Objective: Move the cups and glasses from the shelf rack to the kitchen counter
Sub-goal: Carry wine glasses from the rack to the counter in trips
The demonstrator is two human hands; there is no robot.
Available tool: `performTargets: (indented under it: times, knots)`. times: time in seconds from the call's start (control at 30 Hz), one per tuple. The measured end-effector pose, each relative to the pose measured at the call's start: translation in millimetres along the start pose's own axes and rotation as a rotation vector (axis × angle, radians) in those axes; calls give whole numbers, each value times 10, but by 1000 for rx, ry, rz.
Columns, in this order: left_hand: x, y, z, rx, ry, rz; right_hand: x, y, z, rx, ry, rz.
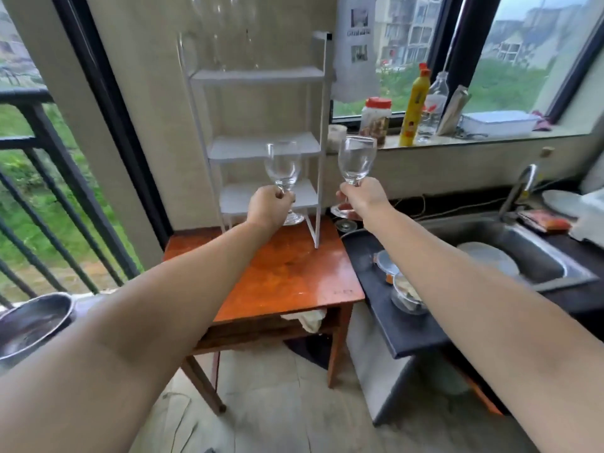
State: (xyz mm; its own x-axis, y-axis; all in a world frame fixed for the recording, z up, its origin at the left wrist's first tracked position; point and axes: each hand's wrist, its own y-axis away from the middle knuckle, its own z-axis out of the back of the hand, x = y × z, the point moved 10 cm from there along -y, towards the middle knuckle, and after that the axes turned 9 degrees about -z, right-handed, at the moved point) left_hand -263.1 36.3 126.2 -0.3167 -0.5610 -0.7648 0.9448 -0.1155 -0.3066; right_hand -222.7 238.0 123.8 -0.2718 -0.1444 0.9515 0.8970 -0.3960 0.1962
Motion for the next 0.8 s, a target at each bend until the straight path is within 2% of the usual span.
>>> performTargets:
  times: [0.13, 0.33, 0.6, 0.8]
  knots:
    - [61, 362, -666, 144, -20, 9, -677, 228, 515, -87, -103, -139]
    - [-334, 992, -1752, 348, -25, -66, -1677, 699, 1582, -296, -79, -268]
    - [-1465, 2426, -3319, 689, 36, -204, -2879, 2032, 3191, -492, -183, -466]
    - [-2503, 4004, -4404, 917, 64, -288, -3843, 3398, 4712, -767, -232, -598]
